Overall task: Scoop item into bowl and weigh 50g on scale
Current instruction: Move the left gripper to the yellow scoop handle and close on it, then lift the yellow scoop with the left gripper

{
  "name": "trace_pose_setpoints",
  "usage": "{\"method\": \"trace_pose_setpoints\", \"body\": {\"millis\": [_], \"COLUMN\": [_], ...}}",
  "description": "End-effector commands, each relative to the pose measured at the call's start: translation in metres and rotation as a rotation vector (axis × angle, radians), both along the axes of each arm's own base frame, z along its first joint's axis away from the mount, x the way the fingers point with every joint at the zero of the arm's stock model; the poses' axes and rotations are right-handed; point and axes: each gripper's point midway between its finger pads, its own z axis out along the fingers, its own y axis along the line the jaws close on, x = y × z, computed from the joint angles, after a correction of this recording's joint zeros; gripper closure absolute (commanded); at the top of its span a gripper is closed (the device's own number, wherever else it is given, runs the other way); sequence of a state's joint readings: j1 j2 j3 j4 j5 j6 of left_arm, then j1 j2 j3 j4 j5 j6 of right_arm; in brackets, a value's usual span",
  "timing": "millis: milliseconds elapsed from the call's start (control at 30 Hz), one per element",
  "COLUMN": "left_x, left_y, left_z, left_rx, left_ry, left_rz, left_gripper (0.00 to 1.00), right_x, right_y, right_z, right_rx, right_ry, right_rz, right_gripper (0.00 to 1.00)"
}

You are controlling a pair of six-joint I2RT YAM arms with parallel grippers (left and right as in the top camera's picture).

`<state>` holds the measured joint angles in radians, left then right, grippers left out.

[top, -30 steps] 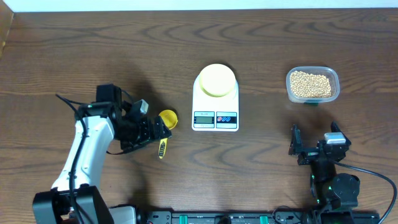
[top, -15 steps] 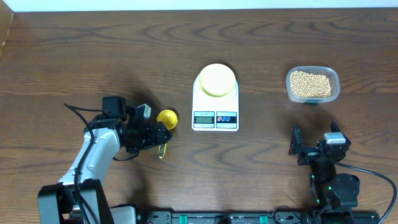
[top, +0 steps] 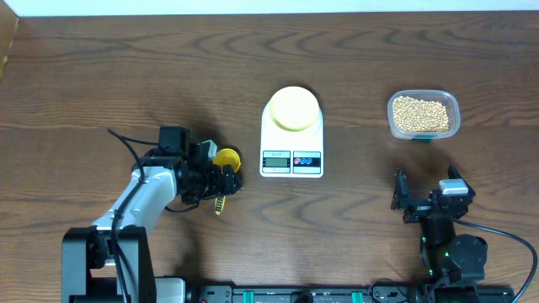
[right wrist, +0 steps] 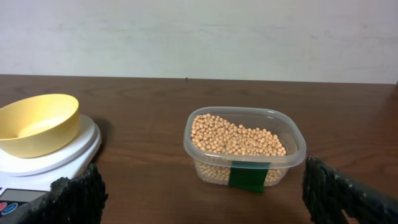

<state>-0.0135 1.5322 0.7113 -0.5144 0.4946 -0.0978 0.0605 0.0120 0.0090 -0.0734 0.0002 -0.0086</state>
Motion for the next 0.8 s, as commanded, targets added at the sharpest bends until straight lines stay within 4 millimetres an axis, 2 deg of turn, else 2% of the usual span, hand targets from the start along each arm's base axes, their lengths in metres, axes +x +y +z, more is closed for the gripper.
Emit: {"method": "trace_pose_setpoints", "body": {"millis": [0,33,200,400,567,667,767], "left_x": [-0.007,-0.008,-0.003,0.000,-0.004,-0.003,-0.002], "left_y": [0.007,0.004,-0.009,0.003,0.003,0.002,-0.006], "left_z": [-0.015,-0.015,-0.014,-0.018,-0.019,-0.019,-0.016], "left_rx": [0.083,0.084,0.081,0.152,0.151,0.147,0.099], "left_ry": [0.053,0.051,0.018,0.029,0.048,0.044,0.040], "left_rz": [0.019,0.005,-0.027,0.044,0.046,0.046,0.038], "left_gripper": [0.25,0.29,0.31,0.41,0.43,0.52,0.52], "right_x": [0.000,0.000,0.000,0.000,0.000,0.000,0.000], "right_y": [-0.003,-0.003,-0.003,-0.003,-0.003,-0.003,-0.003], "right_z": [-0.001,0.000,-0.001,-0.001,-0.001,-0.001,-0.001], "right_rx": [-0.008,-0.008,-0.008,-0.008,-0.008,-0.008,-0.008], "right_ry": [-0.002,-0.002,-0.002,-0.002,-0.002,-0.002,-0.002], "right_rz": [-0.014,-0.014,-0.014,-0.014,-0.014,-0.014,-0.014], "right_gripper": [0.01,0.01,0.01,0.01,0.01,0.01,0.01]}}
